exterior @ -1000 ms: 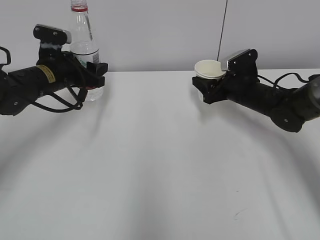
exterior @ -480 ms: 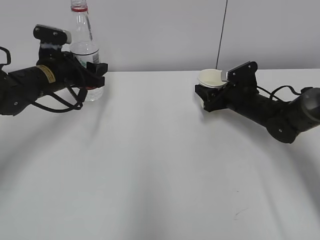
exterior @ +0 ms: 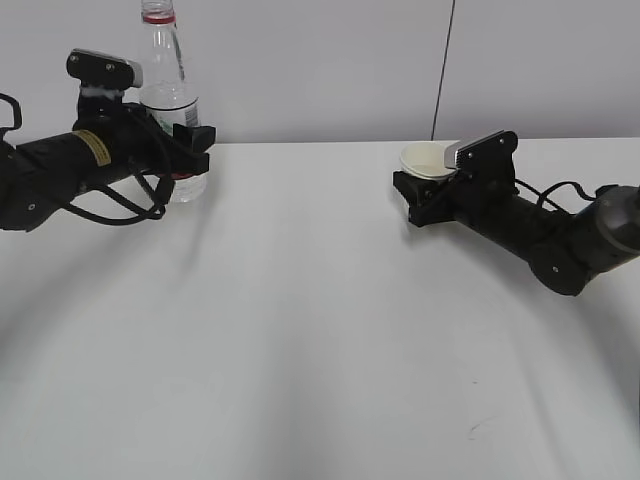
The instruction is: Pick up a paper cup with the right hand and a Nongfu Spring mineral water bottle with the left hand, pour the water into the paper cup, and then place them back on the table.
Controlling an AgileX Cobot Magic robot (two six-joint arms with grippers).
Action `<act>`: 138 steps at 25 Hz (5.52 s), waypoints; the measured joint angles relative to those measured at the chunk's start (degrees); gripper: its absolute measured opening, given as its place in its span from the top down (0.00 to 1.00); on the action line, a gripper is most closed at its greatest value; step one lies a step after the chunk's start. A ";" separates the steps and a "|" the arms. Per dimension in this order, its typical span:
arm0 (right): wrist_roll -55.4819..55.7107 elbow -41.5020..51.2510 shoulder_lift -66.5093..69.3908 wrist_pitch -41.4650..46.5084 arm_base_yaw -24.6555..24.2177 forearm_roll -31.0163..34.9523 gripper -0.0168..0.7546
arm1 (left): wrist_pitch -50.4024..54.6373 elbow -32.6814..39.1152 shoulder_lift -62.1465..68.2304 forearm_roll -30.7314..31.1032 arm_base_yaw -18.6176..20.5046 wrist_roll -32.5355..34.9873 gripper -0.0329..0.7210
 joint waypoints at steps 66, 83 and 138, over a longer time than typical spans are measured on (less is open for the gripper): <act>-0.20 24.38 -51.74 82.91 2.64 15.68 0.21 | -1.17 0.00 0.08 1.53 0.00 -8.43 0.40; -35.27 22.82 -51.84 97.04 3.13 49.68 0.21 | -7.76 0.00 8.00 4.16 -0.04 -2.21 0.40; -30.52 15.13 -52.91 106.72 3.13 45.88 0.21 | 80.00 23.43 -61.52 -28.21 -14.03 -1.47 0.25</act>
